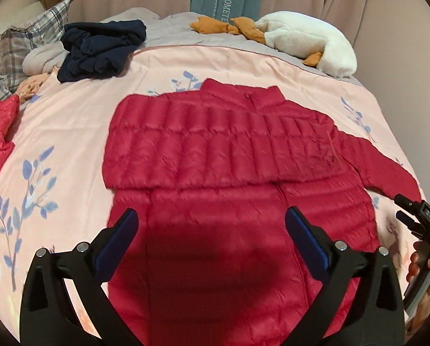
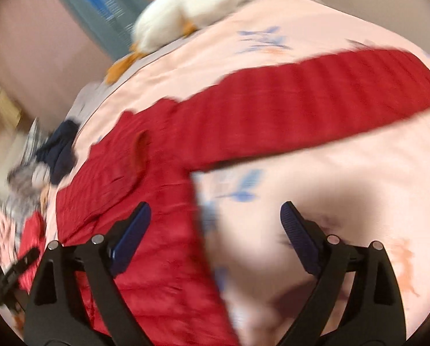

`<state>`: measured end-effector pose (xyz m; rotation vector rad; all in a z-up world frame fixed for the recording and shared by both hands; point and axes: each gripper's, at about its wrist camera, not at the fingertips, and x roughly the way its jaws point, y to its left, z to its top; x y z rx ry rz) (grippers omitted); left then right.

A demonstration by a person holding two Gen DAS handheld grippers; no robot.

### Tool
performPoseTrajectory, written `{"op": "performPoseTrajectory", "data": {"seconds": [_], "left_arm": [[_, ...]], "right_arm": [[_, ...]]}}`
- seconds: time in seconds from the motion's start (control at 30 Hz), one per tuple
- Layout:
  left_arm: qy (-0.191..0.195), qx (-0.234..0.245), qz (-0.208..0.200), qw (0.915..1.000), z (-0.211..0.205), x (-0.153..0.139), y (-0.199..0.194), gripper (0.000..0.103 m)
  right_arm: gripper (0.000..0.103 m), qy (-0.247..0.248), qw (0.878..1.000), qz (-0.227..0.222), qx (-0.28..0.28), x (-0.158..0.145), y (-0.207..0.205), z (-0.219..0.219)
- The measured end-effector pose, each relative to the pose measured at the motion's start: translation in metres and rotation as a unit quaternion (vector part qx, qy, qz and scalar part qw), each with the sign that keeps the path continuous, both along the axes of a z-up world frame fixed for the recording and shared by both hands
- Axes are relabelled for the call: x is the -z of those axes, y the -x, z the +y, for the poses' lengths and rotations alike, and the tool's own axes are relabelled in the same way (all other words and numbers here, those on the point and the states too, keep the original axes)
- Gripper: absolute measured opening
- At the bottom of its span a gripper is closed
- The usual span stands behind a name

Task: Fold large clothes
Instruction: 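Grasp the cuff of the other sleeve with the right tool, then fold the held sleeve across the jacket body with the right tool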

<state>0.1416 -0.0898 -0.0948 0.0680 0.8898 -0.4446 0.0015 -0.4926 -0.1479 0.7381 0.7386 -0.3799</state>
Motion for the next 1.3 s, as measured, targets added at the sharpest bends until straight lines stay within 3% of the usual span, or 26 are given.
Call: {"op": "performPoseTrajectory", "data": {"seconds": [0.23,0.43,0.77,0.87,1.03,1.1,1.3], "left_arm": [[0.036,-0.011,0.021,0.9991,0.025,0.011,0.021,0.102],[0.034,-0.035,0.044,0.9979,0.042,0.022,0.027,0.102],[0.029,-0.071,0.017,0.9969,0.073,0.012,0.044,0.102],[0.037,-0.082,0.02,0.9957,0.085,0.014,0.043,0.102],[0.045,-0.098,0.024,0.9939,0.1,0.018,0.041,0.102],[0.048,-0.1,0.023,0.9936,0.105,0.019,0.041,0.102],[0.065,-0.106,0.022,0.992,0.122,0.02,0.04,0.102]], "right_arm": [[0.093,-0.049,0.991,-0.012,0.124,0.024,0.049,-0.078],[0.093,-0.065,0.977,-0.03,0.202,0.038,0.054,-0.129],[0.091,-0.055,0.956,-0.06,0.281,0.044,0.045,-0.175],[0.074,-0.028,0.956,-0.029,0.292,0.043,0.038,-0.178],[0.025,-0.003,0.957,0.016,0.29,0.042,0.028,-0.181],[0.012,0.011,0.959,0.026,0.283,0.036,0.023,-0.179],[0.005,0.076,0.963,0.032,0.256,-0.002,0.005,-0.153]]}}
